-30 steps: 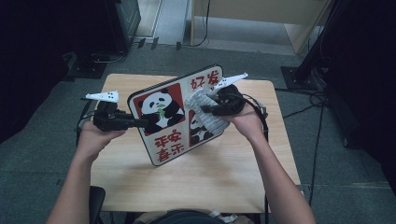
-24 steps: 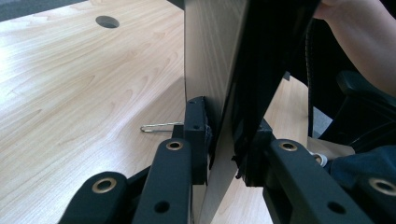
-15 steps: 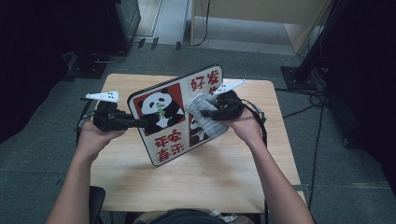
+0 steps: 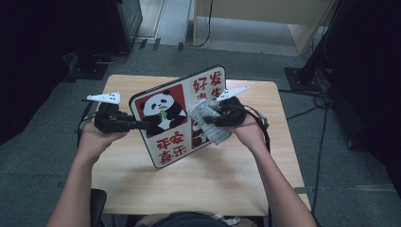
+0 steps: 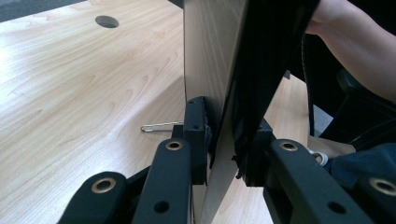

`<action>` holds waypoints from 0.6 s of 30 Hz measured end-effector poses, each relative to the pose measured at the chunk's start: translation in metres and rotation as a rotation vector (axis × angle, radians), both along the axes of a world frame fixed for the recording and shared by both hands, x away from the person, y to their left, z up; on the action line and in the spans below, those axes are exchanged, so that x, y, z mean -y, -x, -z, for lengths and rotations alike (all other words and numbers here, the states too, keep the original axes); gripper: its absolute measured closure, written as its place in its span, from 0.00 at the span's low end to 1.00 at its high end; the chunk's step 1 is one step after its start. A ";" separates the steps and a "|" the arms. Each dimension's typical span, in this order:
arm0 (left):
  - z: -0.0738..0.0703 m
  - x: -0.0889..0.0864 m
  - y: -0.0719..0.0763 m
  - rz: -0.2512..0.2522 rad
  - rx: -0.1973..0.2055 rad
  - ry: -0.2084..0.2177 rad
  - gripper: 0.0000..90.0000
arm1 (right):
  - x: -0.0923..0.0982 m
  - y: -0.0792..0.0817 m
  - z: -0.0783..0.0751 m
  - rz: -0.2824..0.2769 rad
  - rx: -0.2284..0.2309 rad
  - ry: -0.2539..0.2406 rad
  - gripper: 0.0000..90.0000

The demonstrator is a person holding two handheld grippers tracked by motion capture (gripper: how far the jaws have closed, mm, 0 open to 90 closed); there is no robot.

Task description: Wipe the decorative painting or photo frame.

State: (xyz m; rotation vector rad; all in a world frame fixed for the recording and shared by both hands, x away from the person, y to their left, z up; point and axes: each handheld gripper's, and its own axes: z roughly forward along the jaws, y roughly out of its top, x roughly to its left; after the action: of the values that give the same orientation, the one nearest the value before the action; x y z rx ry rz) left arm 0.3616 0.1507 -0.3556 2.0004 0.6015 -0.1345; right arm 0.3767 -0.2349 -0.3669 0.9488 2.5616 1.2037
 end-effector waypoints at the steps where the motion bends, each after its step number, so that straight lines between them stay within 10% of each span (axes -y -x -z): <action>1: 0.000 0.000 0.000 -0.002 -0.002 0.003 0.85 | 0.000 0.000 0.001 -0.006 0.002 -0.002 0.76; 18: 0.001 0.000 0.000 -0.007 -0.006 0.007 0.86 | 0.005 0.004 0.022 -0.005 -0.026 0.013 0.76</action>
State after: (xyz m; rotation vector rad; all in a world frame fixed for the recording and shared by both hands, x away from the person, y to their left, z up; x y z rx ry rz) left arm 0.3616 0.1509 -0.3563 1.9915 0.6102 -0.1381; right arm 0.3730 -0.2396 -0.3887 0.9621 2.5904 1.1827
